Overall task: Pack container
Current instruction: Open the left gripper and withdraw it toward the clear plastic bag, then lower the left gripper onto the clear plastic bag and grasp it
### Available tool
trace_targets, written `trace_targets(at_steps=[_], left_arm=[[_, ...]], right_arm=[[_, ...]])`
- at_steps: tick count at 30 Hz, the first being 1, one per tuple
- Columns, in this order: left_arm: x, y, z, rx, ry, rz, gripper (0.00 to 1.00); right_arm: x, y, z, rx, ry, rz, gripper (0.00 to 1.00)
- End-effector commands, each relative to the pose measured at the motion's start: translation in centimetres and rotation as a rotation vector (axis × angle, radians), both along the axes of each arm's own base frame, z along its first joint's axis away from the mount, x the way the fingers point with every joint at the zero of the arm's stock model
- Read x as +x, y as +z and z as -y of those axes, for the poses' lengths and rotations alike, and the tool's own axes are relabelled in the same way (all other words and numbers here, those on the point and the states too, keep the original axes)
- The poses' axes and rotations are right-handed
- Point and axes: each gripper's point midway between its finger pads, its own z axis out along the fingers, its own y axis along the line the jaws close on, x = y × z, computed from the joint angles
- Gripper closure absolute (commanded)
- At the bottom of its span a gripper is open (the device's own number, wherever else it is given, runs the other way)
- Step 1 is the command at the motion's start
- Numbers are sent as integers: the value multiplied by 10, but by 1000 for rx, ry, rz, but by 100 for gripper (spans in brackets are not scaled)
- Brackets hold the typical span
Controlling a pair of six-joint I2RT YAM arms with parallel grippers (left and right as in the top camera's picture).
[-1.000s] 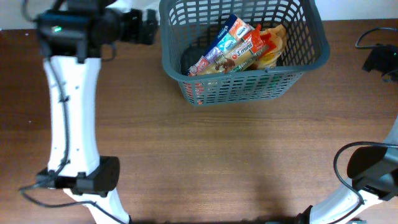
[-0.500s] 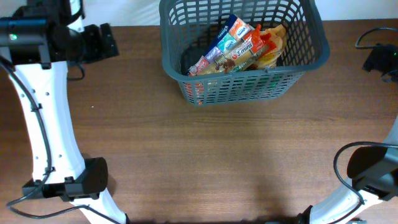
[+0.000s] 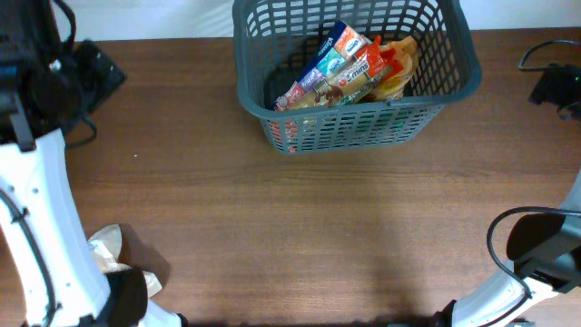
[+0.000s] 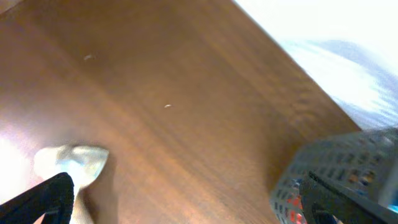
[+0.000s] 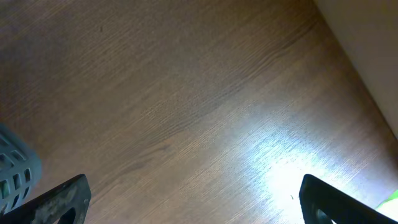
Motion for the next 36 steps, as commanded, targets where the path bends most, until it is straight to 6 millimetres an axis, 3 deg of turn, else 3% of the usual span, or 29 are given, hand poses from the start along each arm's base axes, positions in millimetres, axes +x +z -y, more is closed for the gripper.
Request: trace_targets(at_steps=[1,4,9,15,20,24,27,36], left_arm=[[-30,-28,-18,8,213,-82,1],[-65,-64,-23,-21,362,-175,1],[-111,-98,-34,-45,482,-274,1],[-157,-115,-46,-60,564,-325,1],[-185,-116,-46,-3,419,-375,1],[-199,-116,-42,24,369,-357,1],[-198,-122,-36,26,286,-323,1],[-193,-175,-29,-52,228,-400,1]], right_arm=[[-1,0,1,2,-14,2,1],[-1,0,1,2,-14,2,1],[-1,0,1,2,-14,2,1],[-1,0,1,2,-14,2,1],[-1,0,1,2,-14,2,1],[-1,0,1,2,-14,2,1],[-1,0,1,2,-14,2,1],[-1,0,1,2,-14,2,1]])
